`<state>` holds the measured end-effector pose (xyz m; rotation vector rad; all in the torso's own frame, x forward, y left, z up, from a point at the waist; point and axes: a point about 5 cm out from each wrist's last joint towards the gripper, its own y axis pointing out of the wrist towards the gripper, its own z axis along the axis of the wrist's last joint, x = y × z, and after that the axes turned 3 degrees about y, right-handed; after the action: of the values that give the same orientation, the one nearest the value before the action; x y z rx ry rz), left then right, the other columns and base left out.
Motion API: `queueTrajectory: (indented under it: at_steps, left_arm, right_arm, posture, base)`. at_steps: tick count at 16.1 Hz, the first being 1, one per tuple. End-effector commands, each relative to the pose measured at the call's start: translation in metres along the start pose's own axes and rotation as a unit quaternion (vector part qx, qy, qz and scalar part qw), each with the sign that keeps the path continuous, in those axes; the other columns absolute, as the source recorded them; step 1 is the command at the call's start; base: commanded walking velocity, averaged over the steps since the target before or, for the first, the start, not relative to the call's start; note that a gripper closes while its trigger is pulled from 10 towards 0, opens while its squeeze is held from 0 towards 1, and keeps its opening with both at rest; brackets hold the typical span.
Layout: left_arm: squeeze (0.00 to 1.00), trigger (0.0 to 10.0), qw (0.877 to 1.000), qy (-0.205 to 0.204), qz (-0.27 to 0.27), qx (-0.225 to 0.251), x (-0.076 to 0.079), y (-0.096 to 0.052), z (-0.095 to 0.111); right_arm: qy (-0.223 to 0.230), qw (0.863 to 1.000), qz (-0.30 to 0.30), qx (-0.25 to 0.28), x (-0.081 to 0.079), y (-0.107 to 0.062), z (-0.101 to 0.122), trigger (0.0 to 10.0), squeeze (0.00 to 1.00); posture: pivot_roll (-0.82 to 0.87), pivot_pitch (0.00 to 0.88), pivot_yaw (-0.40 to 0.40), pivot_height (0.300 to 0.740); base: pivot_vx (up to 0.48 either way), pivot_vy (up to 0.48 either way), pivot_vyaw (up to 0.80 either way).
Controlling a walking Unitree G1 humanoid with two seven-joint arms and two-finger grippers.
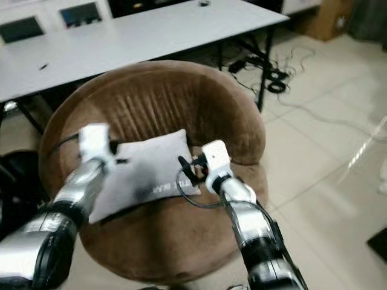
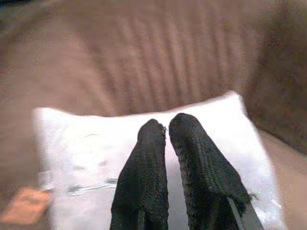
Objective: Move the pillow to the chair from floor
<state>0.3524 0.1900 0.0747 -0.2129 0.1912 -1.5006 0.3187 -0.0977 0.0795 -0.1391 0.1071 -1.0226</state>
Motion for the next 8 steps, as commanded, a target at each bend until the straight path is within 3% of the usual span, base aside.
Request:
queueTrajectory:
  at_steps: [1,4,6,8]
  left_arm:
    - [0.0,10.0,0.999,-0.009,0.01,0.036,-0.005,-0.003,0.011]
    - [0.0,10.0,0.998,-0.022,0.033,0.051,-0.007,-0.031,-0.007]
    - [0.0,10.0,0.997,-0.047,0.052,0.03,-0.003,-0.044,-0.023]
    - [0.0,10.0,0.997,-0.041,0.06,0.017,0.004,-0.046,-0.027]
  right_arm:
    - [-0.007,1.0,0.022,0.005,-0.005,0.005,0.004,10.0,0.0]
    - [-0.018,0.999,0.033,0.011,0.001,0.007,0.004,10.0,0.0]
    - [-0.016,0.999,0.035,0.009,0.001,0.007,0.001,10.0,0.0]
    - [-0.015,0.999,0.044,0.011,-0.006,0.009,-0.002,10.0,0.0]
  posture:
    - [-0.05,0.0,0.05,0.74]
    - [0.0,0.0,0.001,0.74]
    - [0.01,0.0,-0.005,0.74]
    - [0.0,0.0,-0.002,0.74]
  base:
    - [0.0,0.0,0.0]
    - [0.0,0.0,0.0]
    - [0.0,0.0,0.0]
    - [0.0,0.0,0.0]
